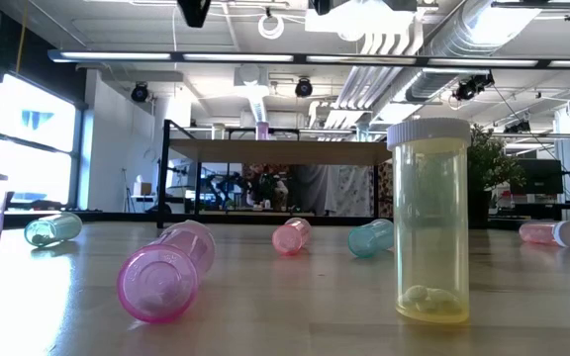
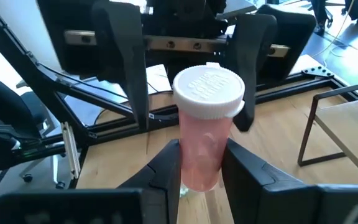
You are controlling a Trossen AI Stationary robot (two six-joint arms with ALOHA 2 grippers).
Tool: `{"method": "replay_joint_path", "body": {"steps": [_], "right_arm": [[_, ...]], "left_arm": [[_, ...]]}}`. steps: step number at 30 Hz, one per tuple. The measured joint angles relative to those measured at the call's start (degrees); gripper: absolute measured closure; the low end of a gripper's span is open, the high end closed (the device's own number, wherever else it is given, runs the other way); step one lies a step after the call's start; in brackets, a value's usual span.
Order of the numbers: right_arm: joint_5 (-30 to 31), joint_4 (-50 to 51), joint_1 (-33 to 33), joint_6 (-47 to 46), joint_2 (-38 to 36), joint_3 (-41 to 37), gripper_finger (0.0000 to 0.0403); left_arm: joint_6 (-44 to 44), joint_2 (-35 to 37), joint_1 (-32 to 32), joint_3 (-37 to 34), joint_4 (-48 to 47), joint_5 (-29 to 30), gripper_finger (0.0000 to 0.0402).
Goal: Pick and place medicine bottles onto shelf by color
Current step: Put the bottom pink pill bottle on the shelf
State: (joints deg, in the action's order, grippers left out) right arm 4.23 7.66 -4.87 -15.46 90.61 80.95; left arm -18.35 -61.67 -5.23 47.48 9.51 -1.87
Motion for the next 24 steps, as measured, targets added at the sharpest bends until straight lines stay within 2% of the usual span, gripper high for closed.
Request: {"method": "replay_joint_path", "body": {"steps": [12, 24], "right_arm": [[-1.23, 1.68, 0.86, -0.55, 0.02, 0.0, 0.0317], [-1.25, 2.47, 1.23, -1.22, 0.02, 0.0, 0.0317]], "left_arm": [[3.19, -4.57, 0.0, -0.02, 8.31, 0.55, 0.0174], [3.58, -4.61, 0.0, -0.04, 8.23, 1.12, 0.0255]]}}
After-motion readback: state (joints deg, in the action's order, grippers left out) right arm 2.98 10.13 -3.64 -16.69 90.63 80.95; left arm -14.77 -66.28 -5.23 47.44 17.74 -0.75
